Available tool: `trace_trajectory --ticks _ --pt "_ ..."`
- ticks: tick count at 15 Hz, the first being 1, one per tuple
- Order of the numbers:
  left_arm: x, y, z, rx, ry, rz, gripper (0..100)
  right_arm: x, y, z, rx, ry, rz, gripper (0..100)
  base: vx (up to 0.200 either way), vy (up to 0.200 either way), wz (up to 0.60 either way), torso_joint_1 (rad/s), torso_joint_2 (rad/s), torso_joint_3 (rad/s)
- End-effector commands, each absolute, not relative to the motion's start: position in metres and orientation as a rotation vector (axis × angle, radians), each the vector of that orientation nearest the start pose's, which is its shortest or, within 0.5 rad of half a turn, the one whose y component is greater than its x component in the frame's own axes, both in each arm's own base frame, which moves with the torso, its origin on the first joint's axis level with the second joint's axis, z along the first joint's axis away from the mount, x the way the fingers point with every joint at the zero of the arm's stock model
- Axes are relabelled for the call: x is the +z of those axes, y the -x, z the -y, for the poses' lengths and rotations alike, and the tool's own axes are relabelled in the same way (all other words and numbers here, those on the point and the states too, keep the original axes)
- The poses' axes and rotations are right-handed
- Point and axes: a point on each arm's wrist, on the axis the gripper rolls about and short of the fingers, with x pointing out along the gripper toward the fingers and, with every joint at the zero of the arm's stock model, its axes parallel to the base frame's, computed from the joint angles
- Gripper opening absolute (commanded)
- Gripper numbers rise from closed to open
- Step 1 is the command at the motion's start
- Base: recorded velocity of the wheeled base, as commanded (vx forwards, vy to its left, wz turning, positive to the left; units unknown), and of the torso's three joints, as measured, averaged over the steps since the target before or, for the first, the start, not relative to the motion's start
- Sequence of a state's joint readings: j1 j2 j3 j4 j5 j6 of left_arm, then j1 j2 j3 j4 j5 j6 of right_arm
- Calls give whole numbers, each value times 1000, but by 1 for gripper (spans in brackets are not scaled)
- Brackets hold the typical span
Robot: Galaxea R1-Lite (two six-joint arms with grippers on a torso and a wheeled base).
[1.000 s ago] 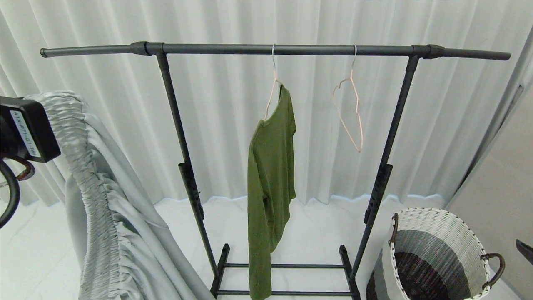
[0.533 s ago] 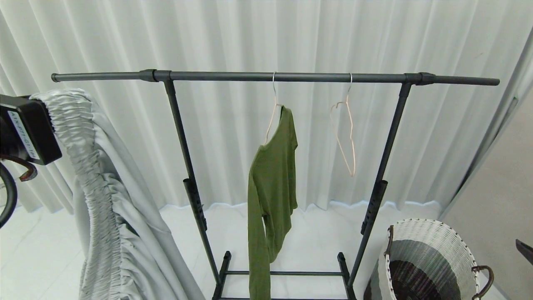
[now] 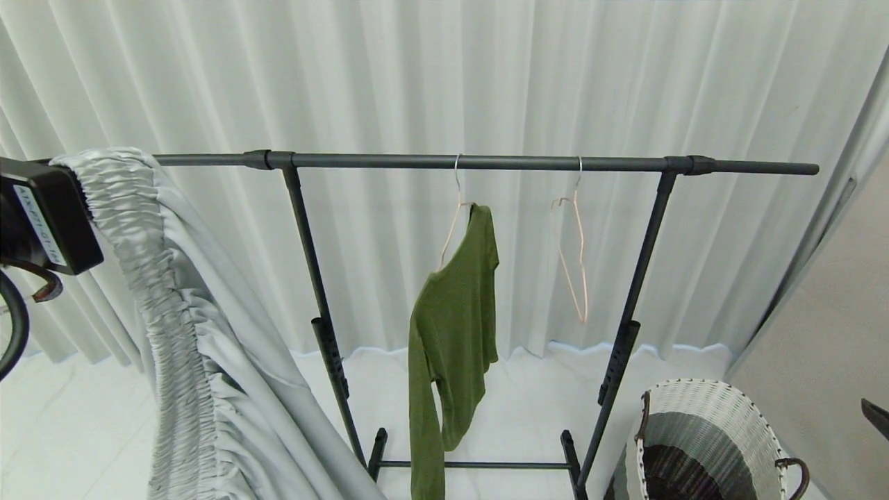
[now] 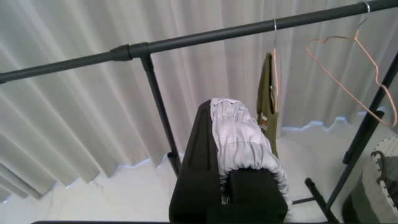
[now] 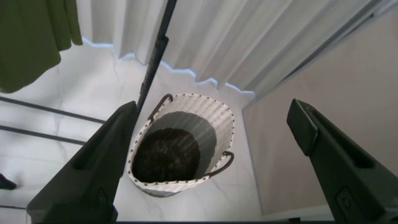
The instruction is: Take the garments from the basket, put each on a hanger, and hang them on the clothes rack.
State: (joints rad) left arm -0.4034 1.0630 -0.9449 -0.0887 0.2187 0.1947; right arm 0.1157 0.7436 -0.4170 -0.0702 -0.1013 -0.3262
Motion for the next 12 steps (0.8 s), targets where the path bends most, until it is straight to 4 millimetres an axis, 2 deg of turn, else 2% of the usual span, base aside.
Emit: trace_trajectory --ticks 1,4,10,12 --pt "313 -130 50 -186 -204 -11 0 193 -68 -6 57 353 -250 100 0 0 0 32 -56 -36" --pt "313 -130 50 -183 -204 -12 0 193 -68 -6 56 354 -247 100 0 0 0 0 0 0" --pt "313 -130 50 -185 -204 -11 0 193 -68 -6 57 356 -247 100 0 200 0 8 -1 -1" --pt "313 -130 50 -185 -201 -12 0 193 -68 -6 55 356 -247 100 0 0 0 0 0 0"
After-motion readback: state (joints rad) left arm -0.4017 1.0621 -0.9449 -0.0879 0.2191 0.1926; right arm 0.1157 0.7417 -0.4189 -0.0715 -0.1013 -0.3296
